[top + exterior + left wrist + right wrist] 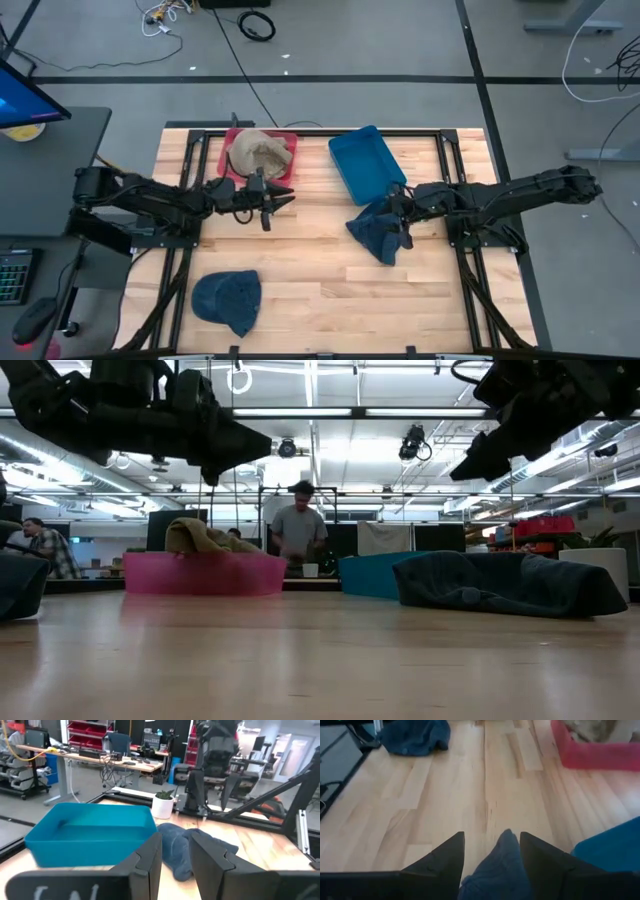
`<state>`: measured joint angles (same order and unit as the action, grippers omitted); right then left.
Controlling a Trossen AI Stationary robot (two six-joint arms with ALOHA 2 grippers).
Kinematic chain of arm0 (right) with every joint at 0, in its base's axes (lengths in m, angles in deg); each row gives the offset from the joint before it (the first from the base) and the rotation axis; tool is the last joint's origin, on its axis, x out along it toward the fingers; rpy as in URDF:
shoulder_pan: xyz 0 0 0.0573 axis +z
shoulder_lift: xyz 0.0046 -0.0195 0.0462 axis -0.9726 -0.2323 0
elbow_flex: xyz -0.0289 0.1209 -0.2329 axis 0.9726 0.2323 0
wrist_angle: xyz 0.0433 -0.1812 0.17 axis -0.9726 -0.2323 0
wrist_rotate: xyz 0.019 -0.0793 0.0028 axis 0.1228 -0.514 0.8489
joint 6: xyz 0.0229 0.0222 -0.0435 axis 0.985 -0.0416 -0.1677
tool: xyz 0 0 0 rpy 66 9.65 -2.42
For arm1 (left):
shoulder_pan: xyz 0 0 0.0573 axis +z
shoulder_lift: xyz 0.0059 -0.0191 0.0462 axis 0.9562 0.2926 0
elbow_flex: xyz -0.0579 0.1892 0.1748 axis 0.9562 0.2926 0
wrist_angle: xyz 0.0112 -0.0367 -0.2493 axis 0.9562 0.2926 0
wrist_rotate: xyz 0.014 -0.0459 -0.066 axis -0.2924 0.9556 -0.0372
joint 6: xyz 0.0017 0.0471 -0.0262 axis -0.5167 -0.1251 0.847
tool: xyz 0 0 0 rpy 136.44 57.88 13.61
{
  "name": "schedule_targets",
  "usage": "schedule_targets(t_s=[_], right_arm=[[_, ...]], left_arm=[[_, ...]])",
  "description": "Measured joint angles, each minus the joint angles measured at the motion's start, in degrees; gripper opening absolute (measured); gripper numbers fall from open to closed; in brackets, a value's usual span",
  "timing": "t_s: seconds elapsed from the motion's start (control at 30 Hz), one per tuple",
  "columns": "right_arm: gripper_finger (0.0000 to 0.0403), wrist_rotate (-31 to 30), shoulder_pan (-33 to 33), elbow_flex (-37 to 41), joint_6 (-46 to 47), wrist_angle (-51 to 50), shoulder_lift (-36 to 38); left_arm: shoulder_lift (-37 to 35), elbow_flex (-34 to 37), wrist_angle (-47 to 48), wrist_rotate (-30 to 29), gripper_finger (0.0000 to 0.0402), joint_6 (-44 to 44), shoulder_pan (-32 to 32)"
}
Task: Pick & Place hat
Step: Put the top blue cap into the blue bin
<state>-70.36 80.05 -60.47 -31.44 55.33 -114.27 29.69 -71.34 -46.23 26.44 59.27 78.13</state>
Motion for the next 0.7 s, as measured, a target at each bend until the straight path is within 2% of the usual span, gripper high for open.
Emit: schedule_targets(t_s=[0.33,0.5,0.7], right_arm=[[0.0194,0.62,-0.07,0.00,-2.74,-0.28,-7.60],[0.0194,-6.95,-0.31,-0.02,0.72,-2.80,-11.72],[0.0194,-13.32,-0.31,-0.02,2.44,-6.84,-15.91]], left_arm=[[1.68,0.00,-0.67,-0.05,0.0101,-0.35,0.01],[1.68,0.00,-0.66,-0.05,0.0101,-0.33,0.01],[1.68,0.00,-0.49,-0.03,0.0101,-0.37,0.01]])
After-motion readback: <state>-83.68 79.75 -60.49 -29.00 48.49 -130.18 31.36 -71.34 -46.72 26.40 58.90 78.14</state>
